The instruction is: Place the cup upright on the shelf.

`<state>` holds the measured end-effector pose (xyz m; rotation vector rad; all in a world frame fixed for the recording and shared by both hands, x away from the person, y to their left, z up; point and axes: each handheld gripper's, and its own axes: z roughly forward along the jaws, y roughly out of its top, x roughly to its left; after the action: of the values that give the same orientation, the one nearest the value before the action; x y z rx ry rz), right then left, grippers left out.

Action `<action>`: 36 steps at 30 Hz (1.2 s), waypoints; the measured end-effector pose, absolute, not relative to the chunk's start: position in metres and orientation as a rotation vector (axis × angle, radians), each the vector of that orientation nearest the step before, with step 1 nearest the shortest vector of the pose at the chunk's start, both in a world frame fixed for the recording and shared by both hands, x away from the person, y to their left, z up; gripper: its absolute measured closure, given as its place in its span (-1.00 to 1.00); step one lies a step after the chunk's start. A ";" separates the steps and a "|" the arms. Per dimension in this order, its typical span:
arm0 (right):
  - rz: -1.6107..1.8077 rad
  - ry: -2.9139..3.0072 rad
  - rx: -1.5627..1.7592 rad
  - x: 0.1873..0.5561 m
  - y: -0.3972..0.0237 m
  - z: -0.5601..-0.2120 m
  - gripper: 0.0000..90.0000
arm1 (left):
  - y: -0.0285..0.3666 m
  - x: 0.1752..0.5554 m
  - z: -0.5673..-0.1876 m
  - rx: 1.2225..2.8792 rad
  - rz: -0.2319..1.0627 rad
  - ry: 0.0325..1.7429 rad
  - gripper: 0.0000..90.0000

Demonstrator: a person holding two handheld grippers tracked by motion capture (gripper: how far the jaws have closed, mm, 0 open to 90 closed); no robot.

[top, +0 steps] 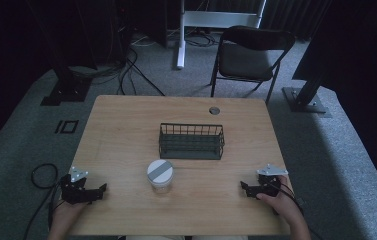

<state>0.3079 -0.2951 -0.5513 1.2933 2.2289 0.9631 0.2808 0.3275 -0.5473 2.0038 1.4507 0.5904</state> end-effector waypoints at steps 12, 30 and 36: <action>0.971 2.246 1.276 0.303 -0.296 -0.551 -0.74 | 0.328 0.281 -0.547 2.003 0.591 1.450 -0.99; 0.977 2.255 1.255 0.303 -0.296 -0.551 -0.72 | 0.328 0.281 -0.547 2.004 0.590 1.451 -0.99; 0.982 2.240 1.258 0.302 -0.295 -0.551 -0.72 | 0.328 0.281 -0.547 2.004 0.590 1.450 -0.99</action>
<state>0.3018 -0.2950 -0.5505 1.2578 2.2403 0.9818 0.2808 0.3276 -0.5474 2.0037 1.4503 0.5899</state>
